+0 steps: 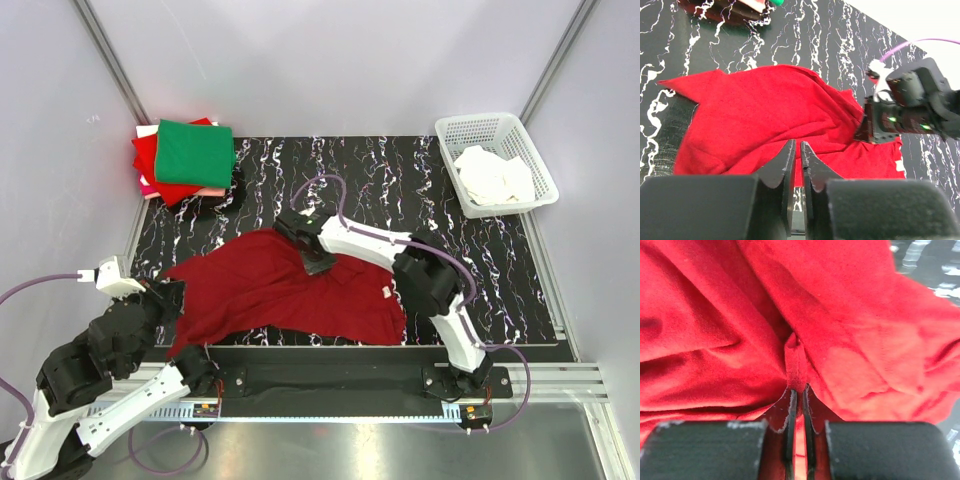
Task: Fold and stack the t-shirts
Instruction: Flatten the tshirt out
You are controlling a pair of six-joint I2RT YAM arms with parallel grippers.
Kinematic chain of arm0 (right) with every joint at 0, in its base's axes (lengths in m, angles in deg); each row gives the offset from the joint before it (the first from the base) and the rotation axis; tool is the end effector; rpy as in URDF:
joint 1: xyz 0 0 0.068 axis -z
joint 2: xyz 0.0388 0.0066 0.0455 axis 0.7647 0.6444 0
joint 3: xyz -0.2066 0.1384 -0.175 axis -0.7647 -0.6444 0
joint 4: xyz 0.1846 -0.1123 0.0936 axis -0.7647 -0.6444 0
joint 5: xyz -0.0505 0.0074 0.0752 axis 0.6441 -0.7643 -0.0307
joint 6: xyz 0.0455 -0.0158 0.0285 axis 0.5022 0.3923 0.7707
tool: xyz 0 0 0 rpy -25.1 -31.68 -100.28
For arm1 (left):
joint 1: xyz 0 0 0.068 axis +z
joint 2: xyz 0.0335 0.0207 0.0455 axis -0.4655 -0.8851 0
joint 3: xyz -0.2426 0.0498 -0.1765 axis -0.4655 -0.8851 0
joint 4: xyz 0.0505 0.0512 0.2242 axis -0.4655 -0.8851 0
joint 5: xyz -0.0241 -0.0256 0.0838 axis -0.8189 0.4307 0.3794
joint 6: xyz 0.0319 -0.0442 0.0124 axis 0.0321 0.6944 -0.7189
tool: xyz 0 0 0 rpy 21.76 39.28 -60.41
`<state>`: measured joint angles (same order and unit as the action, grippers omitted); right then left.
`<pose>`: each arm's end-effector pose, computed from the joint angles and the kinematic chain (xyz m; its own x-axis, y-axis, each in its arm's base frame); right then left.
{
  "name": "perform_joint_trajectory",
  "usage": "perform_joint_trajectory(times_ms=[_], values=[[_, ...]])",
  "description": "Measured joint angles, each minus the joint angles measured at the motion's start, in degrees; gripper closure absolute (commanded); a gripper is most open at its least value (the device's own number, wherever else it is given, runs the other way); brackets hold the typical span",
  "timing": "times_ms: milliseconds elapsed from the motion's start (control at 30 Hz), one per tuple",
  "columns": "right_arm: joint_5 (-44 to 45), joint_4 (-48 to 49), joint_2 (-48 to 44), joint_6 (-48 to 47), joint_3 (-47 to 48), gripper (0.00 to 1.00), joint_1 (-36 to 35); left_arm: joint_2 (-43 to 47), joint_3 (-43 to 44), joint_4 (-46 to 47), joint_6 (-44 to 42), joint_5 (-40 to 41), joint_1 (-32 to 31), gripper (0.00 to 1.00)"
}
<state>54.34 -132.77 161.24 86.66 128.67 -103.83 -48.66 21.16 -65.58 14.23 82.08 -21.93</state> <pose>0.2655 0.3482 0.2161 -0.8605 -0.4007 -0.3147 -0.3854 0.9159 -0.1125 -0.0157 0.0592 0.3210 -0.3049 -0.4633 -0.8321 -0.0942 0.8841 -0.4577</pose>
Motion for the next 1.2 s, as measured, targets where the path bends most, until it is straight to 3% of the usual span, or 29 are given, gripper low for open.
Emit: perform_joint_trajectory(times_ms=[167, 300, 467, 500, 567, 600, 633, 833, 1200], values=[[4.26, -0.13, -6.78, -1.22, -6.75, 1.0, 4.15, -3.93, 0.22, -0.2, 0.02, -0.48, 0.0, 0.94], [8.87, -0.28, -11.13, -3.37, -10.45, 1.0, 12.22, -14.23, 0.09, 1.36, 0.63, -3.02, 0.0, 0.85], [18.03, -0.98, -12.13, -6.69, -10.12, 0.98, 18.95, -22.69, -5.46, 10.34, 1.75, -9.75, 0.0, 0.78], [18.82, -1.18, -12.13, -7.3, -10.1, 0.84, 19.1, -23.96, -6.67, 11.78, 2.01, -10.97, 0.0, 0.75], [18.64, -1.09, -12.2, -7.98, -10.36, 0.67, 18.8, -26.1, -9.16, 14.8, 2.67, -13.53, 0.0, 0.66], [18.47, -0.96, -12.31, -8.2, -10.75, 0.54, 18.58, -27.19, -10.73, 16.76, 3.17, -15.08, 0.0, 0.64], [18.1, -0.15, -12.76, -8.22, -11.87, 0.52, 18.29, -27.89, -12.0, 18.05, 3.58, -16.26, 0.0, 0.62], [15.23, 1.53, -15.23, -7.93, -19.08, 0.5, 17.73, -30.97, -22.16, 28.2, 6.51, -24.72, -0.11, 0.55], [11.89, 3.5, -22.4, -6.27, -27.08, 0.52, 17.73, -42.64, -24.24, 40.72, 6.75, -29.92, -0.63, 0.48]])
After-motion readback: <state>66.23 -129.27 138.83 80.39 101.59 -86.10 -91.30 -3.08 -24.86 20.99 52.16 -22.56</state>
